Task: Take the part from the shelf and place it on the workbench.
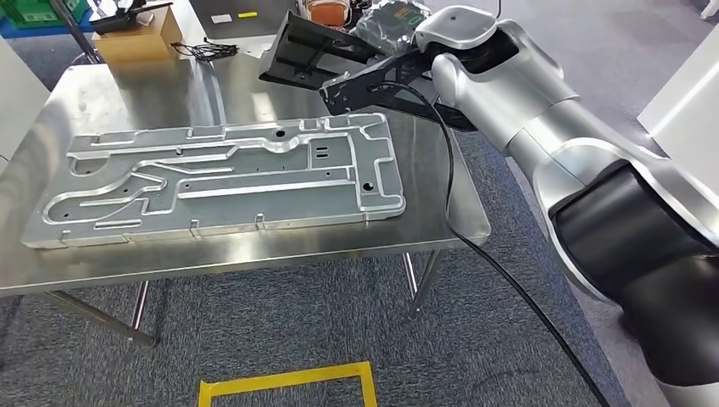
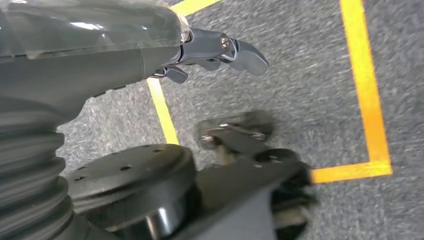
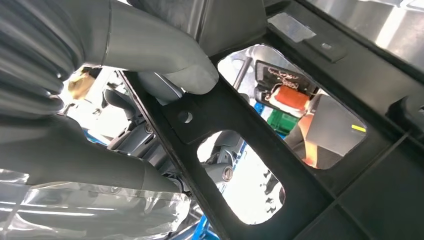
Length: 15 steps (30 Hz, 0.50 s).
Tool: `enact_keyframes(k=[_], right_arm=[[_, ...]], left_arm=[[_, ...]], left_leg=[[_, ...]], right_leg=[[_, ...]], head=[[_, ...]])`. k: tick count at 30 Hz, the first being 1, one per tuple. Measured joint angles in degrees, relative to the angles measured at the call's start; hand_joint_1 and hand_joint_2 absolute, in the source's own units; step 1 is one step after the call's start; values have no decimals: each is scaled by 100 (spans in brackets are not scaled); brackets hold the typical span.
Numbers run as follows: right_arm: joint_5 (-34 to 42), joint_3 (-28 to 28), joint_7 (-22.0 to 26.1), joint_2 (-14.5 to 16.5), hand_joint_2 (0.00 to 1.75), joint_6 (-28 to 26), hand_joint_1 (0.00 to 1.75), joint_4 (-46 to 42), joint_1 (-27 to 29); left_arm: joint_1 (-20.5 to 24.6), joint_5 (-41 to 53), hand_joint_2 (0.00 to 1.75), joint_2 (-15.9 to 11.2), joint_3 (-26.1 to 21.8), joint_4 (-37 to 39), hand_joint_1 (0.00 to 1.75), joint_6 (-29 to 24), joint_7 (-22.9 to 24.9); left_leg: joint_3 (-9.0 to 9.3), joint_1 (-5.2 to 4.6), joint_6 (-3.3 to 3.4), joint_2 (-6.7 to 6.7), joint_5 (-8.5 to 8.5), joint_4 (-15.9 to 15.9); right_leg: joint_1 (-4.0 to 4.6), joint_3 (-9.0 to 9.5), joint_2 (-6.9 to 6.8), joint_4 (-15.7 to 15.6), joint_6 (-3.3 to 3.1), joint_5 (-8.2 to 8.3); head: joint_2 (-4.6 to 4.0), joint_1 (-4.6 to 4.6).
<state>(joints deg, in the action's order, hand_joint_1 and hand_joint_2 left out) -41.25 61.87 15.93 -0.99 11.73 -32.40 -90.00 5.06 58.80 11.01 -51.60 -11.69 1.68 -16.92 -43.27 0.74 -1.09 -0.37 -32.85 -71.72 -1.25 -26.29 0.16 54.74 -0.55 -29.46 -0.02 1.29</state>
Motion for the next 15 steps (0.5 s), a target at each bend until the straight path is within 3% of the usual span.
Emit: enact_keyframes(k=[1,2,4,5,6,8,10,11,12,13,15], right_arm=[[17,7,0,-2,175,-1,175,4,28],[29,12,0,-7,175,-3,175,9,57],[41,25,0,-25,175,-21,175,25,133],[46,29,-3,-40,175,-34,175,30,161],[55,25,-7,-59,175,-55,175,32,170],[77,1,-14,-85,175,-107,175,20,106],[88,-16,-15,-101,175,-166,175,13,38],[88,-17,-13,-110,175,-184,175,14,38],[88,-17,-10,-121,175,-193,175,16,59],[88,-17,-8,-136,175,-195,175,21,93],[88,-17,-6,-175,175,-199,175,36,166]], left_arm=[[-21,1,175,-3,-1,0,0,0,-2],[-45,3,175,-5,-1,1,0,1,-2],[-103,8,175,-11,-3,7,0,3,-4],[-119,10,175,-15,-5,10,0,3,-12],[-124,12,175,-19,-8,13,0,2,-22],[-97,13,175,-24,-14,13,0,-3,-47],[-69,5,175,-27,-25,13,0,-5,-61],[-57,1,175,-28,-31,13,0,-4,-64],[-51,-2,175,-28,-35,13,0,-2,-65],[-47,-4,175,-28,-38,13,0,3,-65],[-58,-10,175,-28,-43,13,0,11,-75]], left_leg=[[-72,18,-24,7,-52,220],[-100,37,-37,21,176,550],[-65,57,-31,82,1201,1171],[-33,46,-5,109,1575,1304],[5,29,37,126,1723,1319],[109,5,137,119,1532,1242],[272,8,220,112,1405,1289],[368,9,249,107,1342,1327],[473,4,270,93,1269,1364],[584,-4,282,69,1198,1398],[821,-30,293,-1,1048,1445]], right_leg=[[-24,159,6,-7,26,-124],[-47,316,10,-12,56,-256],[-63,607,32,-28,131,-526],[-62,734,43,-70,179,-639],[-61,841,56,-90,232,-697],[-80,812,65,168,319,-558],[-93,318,50,990,346,-254],[-85,-20,35,1421,344,-232],[-67,-345,23,1730,337,-377],[-45,-615,18,1887,324,-644],[9,-998,15,1824,268,-1161]], head=[[0,0],[0,0],[0,0],[0,0],[0,-1],[0,-2],[0,-2],[0,-3],[0,-3],[0,-3],[0,-3]])
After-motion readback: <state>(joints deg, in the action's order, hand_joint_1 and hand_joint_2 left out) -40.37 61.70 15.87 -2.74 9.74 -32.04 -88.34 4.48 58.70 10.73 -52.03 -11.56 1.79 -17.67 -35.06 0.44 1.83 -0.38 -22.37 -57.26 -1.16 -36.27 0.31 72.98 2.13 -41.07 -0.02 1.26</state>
